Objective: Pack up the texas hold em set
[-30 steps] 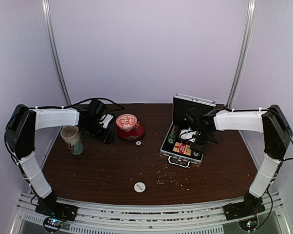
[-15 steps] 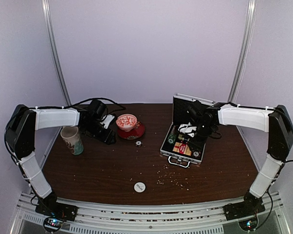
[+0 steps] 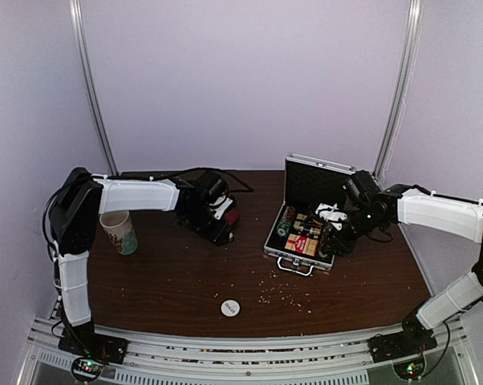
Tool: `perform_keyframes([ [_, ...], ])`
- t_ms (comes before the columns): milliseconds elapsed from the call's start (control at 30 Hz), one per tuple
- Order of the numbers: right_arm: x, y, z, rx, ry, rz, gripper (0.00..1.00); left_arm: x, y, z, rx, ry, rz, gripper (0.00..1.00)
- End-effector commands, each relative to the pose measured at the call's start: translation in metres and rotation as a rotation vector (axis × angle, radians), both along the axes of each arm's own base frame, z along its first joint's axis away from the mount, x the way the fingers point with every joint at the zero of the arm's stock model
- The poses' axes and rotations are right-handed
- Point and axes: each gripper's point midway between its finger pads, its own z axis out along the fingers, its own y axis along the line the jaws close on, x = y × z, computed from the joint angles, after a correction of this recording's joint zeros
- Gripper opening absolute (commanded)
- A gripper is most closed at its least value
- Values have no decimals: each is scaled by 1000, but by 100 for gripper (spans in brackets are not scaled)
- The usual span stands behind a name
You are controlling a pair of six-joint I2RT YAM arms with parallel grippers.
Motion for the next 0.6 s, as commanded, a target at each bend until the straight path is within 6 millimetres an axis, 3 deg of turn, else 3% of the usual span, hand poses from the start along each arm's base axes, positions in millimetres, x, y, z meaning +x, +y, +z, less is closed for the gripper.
perform_keyframes([
  [0,7,9,17,130,-78,6,57,19,-3,-2,10,-10,100,63],
  [567,6,6,6,162,-89,12,58,41,-19,-30,44,-5,131,61],
])
